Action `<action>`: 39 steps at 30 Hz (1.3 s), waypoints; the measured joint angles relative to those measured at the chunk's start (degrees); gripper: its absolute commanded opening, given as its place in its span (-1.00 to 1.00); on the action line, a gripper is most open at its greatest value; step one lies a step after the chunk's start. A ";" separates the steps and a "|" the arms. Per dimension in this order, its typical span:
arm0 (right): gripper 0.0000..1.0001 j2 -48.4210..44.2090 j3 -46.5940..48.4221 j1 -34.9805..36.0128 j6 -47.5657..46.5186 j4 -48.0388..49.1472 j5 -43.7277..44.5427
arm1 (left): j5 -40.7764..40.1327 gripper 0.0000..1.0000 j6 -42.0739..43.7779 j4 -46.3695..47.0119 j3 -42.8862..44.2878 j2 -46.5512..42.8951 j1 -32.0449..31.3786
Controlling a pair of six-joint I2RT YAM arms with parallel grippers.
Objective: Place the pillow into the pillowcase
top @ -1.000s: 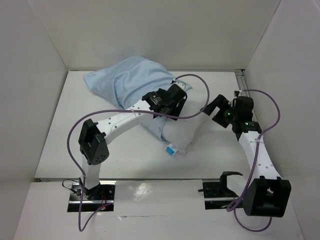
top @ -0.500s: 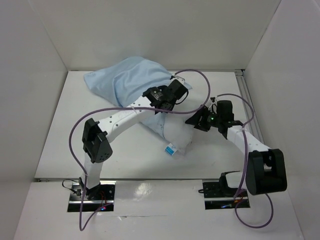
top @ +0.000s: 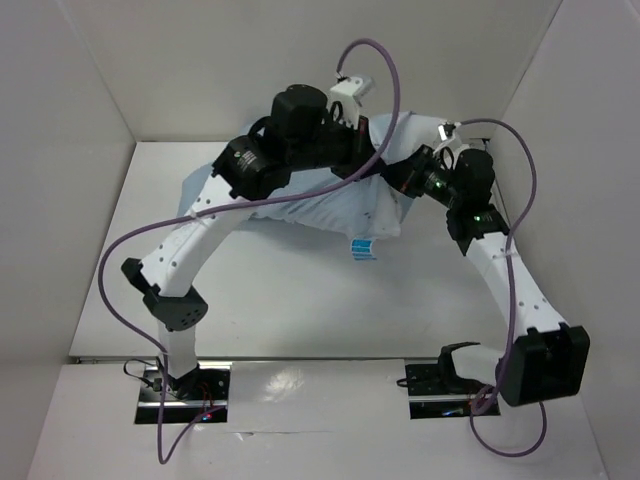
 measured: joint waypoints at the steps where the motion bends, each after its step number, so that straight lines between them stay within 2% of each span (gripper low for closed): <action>1: -1.00 -1.60 -0.92 0.96 0.74 1.95 0.57 | 2.60 -1.00 -0.72 1.22 -0.31 -0.94 0.48; 5: -1.00 -2.05 -9.49 7.41 4.52 15.12 3.67 | 8.98 -1.00 -3.15 3.08 -2.64 -2.08 0.55; 10: -1.00 10.34 -15.74 10.47 8.35 24.02 6.97 | 9.73 -1.00 -5.09 3.30 -14.78 -2.19 0.02; 14: -1.00 14.03 -19.34 10.75 10.12 23.37 7.93 | 10.23 -1.00 -7.45 6.29 -27.32 -3.23 -0.87; 20: -1.00 7.78 -24.79 9.64 15.69 27.15 6.43 | 11.39 -1.00 -8.98 11.69 -40.70 -10.97 -2.62; 26: -1.00 -2.54 -24.85 1.92 17.79 25.24 1.27 | 11.21 -1.00 -7.37 13.88 -46.51 -17.46 -1.77; 29: -1.00 -4.90 -22.40 -2.62 17.75 22.53 -0.92 | 10.12 -1.00 -5.81 13.09 -49.16 -19.52 -1.46; 35: -1.00 -2.97 -20.44 -4.98 19.34 22.40 -4.07 | 10.01 -1.00 -4.26 12.98 -56.13 -22.88 -0.79; 39: -1.00 2.73 -20.24 -3.52 21.62 24.00 -4.07 | 10.38 -1.00 -4.07 12.76 -55.34 -22.64 -3.87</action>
